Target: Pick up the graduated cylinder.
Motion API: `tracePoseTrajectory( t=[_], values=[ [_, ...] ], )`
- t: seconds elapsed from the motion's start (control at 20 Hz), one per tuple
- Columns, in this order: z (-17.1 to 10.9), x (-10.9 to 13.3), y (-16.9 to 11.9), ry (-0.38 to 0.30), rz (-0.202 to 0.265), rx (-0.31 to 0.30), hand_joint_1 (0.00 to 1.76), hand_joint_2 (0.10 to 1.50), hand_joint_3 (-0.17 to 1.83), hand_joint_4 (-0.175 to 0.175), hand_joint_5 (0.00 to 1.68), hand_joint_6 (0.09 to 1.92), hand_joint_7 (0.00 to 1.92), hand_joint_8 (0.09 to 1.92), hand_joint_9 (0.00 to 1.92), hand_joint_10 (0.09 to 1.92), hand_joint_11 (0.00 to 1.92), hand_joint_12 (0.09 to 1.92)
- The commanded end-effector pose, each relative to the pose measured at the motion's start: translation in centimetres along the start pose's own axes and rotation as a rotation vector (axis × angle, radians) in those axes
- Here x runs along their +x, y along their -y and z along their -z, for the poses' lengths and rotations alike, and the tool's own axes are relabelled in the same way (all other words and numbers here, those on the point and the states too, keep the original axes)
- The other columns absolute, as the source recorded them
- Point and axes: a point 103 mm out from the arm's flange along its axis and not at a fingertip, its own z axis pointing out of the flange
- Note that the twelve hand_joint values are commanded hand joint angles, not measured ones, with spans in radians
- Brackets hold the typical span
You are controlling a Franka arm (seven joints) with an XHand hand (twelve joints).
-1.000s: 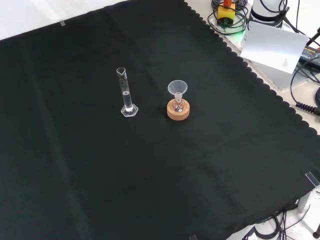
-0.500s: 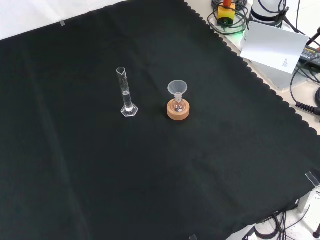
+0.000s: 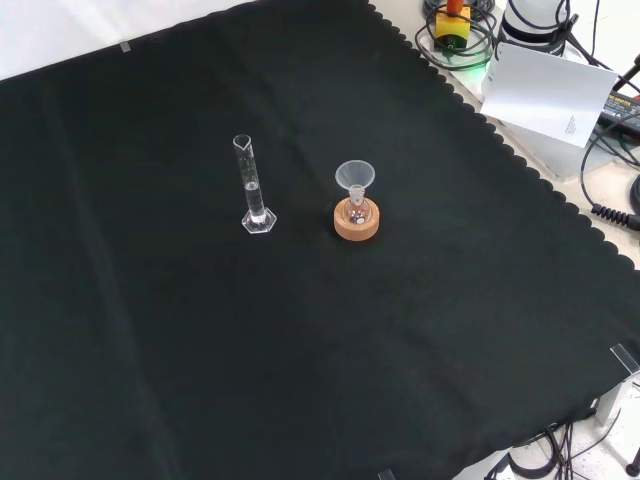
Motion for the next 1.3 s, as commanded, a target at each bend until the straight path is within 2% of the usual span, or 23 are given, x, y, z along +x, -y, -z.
tracePoseTrajectory(
  t=[0.05,0.2,0.5,0.75,0.9,1.3],
  values=[
    [-6.9,-2.8,-7.4,-0.095,0.033,0.018,0.2,1.15,0.25,-0.04,0.36,0.09,0.09,0.54,0.22,0.65,0.0,1.37],
    [-8.9,-2.5,-8.5,-0.109,0.052,0.026,0.23,1.13,0.24,-0.04,0.35,0.09,0.09,0.55,0.22,0.66,0.0,1.36],
    [-12.5,-2.2,-9.7,-0.137,0.062,0.053,0.34,1.06,0.22,-0.038,0.34,0.09,0.1,0.58,0.23,0.67,0.0,1.37],
    [-14.6,-2.0,-10.0,-0.206,0.076,0.023,0.4,1.02,0.2,-0.033,0.28,0.09,0.09,0.59,0.25,0.68,0.0,1.38],
    [-16.1,-1.7,-9.9,-0.214,0.102,0.016,0.45,1.0,0.2,-0.031,0.26,0.09,0.1,0.6,0.27,0.69,0.0,1.39],
    [-19.7,-0.6,-10.0,-0.257,0.121,0.067,0.65,0.9,0.17,-0.035,0.27,0.09,0.12,0.63,0.32,0.69,0.04,1.4]
  ],
)
